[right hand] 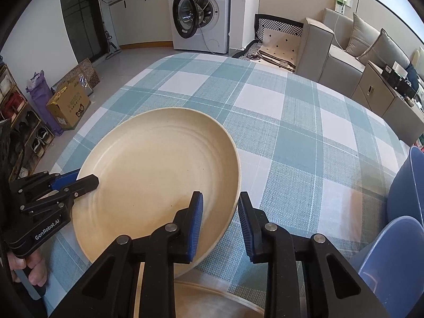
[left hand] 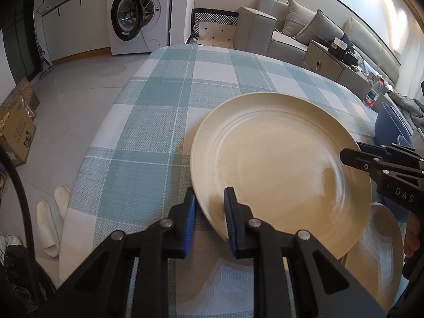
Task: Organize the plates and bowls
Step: 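Lift the cream plate with both grippers and carry it toward the plate stack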
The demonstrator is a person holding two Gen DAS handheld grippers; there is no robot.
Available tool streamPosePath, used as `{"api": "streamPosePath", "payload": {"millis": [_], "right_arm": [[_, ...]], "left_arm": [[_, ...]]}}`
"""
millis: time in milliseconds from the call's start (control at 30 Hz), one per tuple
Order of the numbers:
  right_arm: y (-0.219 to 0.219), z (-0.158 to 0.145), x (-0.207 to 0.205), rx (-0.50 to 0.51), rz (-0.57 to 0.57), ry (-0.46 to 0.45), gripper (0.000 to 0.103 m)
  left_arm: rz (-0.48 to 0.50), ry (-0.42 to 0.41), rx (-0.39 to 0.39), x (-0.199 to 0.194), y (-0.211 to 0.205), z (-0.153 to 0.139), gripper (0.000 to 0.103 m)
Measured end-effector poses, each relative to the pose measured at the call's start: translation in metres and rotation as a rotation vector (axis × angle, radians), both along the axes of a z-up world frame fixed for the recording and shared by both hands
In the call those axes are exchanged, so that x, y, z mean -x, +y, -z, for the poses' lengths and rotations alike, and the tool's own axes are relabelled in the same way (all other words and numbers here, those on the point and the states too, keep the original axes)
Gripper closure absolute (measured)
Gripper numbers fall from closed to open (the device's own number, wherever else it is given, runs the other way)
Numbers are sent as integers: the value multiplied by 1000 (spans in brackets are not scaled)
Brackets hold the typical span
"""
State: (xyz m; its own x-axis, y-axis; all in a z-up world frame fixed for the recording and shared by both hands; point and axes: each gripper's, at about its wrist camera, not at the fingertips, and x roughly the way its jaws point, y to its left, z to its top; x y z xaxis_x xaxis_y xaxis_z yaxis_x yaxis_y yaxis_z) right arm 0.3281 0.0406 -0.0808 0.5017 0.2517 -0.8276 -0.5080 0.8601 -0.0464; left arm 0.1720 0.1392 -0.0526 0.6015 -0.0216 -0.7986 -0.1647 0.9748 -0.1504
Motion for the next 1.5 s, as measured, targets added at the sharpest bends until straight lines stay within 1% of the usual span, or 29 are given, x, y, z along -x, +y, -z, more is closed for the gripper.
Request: {"api": "streamPosePath", "payload": {"millis": [200,533,1000,1233,1500], "right_arm": [[-1,0,3,-1,1,-10,75],[-5,-7,10,-17,-7,-40,75],[-18,-37,31,-47,-3,-116,75],[-32,-49,41,-77,8,-128,75],[-51,-68,61,-103,21,-172,75]], "left_arm": [[4,-17,-26,3,-4,-5,84],[1,-54,-43,10,-6,-18,84],[15,-122,-65,20,-16,-46,84],[32,-154,-76,27,-25,-59,84],[56,-180,-94,35,-41,-71,84]]}}
